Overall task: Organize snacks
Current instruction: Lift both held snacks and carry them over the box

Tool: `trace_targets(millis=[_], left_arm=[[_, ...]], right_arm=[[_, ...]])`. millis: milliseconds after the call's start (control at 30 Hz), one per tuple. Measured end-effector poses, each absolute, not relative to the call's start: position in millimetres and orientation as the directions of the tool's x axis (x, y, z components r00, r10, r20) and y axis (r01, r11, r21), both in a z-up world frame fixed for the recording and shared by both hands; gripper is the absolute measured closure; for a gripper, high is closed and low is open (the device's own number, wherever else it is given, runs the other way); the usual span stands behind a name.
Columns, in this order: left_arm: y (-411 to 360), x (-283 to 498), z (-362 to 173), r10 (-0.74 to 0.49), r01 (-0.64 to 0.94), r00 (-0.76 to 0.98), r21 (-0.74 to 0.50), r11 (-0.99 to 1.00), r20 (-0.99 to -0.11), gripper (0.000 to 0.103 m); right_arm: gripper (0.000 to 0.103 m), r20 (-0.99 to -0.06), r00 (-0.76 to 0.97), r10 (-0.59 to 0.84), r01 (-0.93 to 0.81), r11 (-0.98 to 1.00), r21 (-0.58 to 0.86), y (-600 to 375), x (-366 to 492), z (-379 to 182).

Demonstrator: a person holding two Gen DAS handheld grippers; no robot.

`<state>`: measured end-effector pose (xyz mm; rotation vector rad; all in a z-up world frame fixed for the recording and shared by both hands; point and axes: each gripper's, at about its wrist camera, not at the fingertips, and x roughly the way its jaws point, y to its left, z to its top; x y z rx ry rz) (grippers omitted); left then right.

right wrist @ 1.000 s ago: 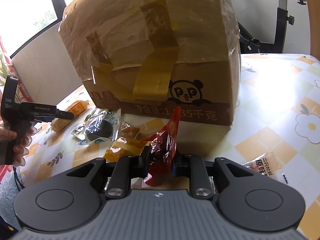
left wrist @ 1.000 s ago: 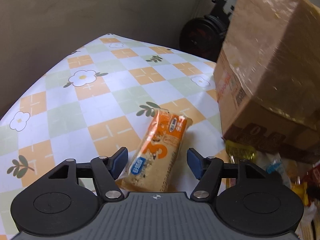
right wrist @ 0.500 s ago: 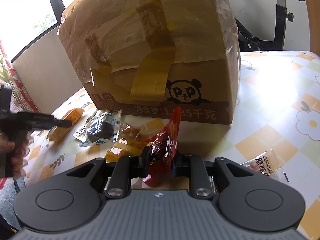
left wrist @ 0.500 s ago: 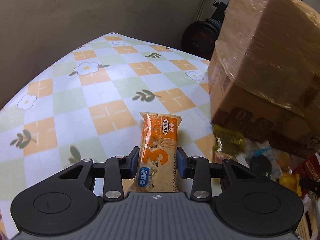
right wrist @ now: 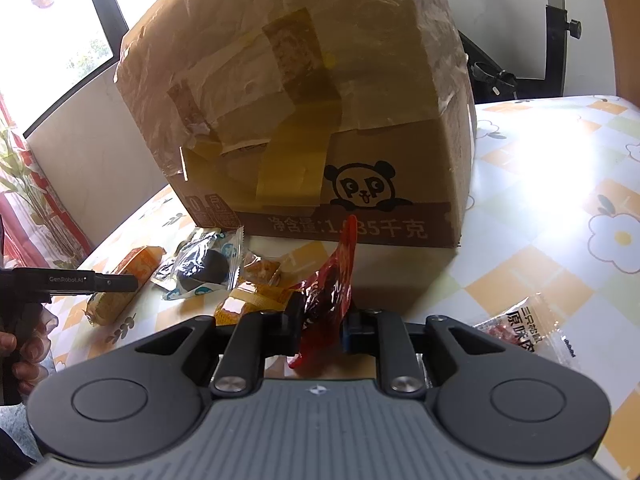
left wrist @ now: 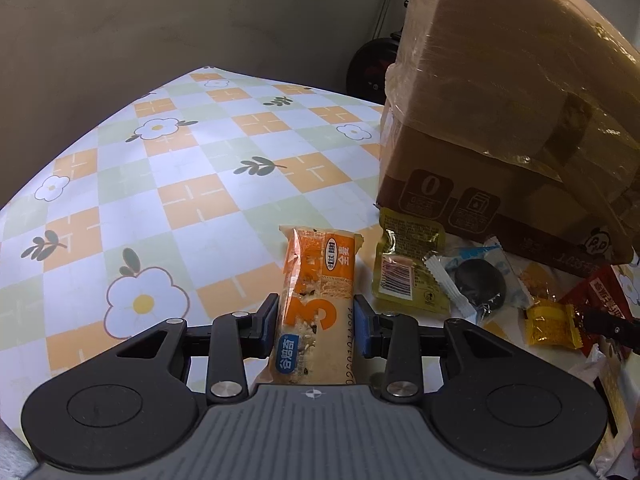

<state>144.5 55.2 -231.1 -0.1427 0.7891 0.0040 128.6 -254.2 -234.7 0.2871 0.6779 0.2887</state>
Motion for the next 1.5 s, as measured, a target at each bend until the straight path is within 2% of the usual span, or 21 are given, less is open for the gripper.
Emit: trace_targets(millis=[200, 467, 667, 900, 1133, 1367, 1500], left_arm=[[53, 137, -228, -0.045, -0.058, 0.714, -0.122, 0.991, -0.699, 0.063], [43, 128, -209, -0.038, -0.022, 0.762, -0.084, 0.996, -0.646, 0.063], [42, 126, -199, -0.047, -0.02, 0.786, -0.1, 0.995, -0.616, 0.063], [50, 124, -181, -0.021, -0.05, 0.818, -0.108, 0.993, -0.575, 0.063], [56, 122, -137, 0.009, -0.068, 0.881, -0.109, 0.992, -0.474, 0.063], [39, 127, -78, -0.054, 0.02, 0.947, -0.11, 0.994, -0.317, 0.063], [24, 135, -49, -0.1, 0.074, 0.964, -0.113, 0.991, -0.244, 0.063]], right_arm=[[0.087, -0.556, 0.76, 0.336, -0.16, 0.926, 0.341, -254, 125, -233], [0.088, -0.517, 0.803, 0.298, -0.092, 0.918, 0.386, -265, 111, -219], [0.088, -0.513, 0.815, 0.27, -0.057, 0.918, 0.392, -275, 104, -213], [0.088, -0.504, 0.846, 0.176, -0.005, 0.946, 0.323, -285, 96, -195], [0.088, -0.382, 0.918, 0.107, 0.012, 0.955, 0.297, -298, 83, -149], [0.088, -0.224, 0.97, 0.098, -0.038, 0.966, 0.257, -300, 84, -87], [0.088, -0.175, 0.975, 0.135, -0.092, 0.968, 0.233, -293, 98, -57]])
